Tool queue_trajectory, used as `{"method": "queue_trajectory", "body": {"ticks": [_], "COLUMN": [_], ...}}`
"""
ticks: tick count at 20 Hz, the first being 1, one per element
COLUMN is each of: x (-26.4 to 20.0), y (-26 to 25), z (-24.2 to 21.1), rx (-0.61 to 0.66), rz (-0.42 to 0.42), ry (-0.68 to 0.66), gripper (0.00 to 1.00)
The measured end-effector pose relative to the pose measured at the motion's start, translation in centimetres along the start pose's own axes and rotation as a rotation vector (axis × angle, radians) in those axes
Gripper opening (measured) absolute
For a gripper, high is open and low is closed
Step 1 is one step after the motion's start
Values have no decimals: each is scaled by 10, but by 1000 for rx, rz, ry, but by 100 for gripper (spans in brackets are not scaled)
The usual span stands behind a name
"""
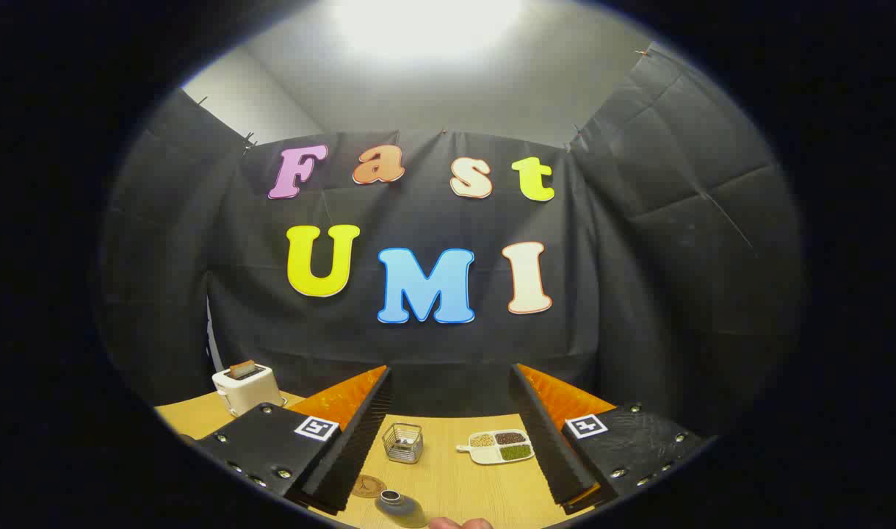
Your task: Take the bottle from table, then pour the juice into the cup, finally place the bottle on the coaster
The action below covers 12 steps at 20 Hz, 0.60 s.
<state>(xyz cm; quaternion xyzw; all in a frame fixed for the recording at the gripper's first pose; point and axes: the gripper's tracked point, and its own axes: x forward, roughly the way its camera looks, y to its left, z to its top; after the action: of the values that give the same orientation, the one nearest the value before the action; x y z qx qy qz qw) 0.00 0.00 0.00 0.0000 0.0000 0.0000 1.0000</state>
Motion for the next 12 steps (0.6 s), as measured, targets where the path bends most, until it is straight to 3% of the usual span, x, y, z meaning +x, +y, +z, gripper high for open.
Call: {"method": "queue_trajectory", "body": {"ticks": [12], "x": [0], "y": [3], "z": [-5], "rx": [19], "rz": [-19], "ry": [33], "gripper": [97]}}
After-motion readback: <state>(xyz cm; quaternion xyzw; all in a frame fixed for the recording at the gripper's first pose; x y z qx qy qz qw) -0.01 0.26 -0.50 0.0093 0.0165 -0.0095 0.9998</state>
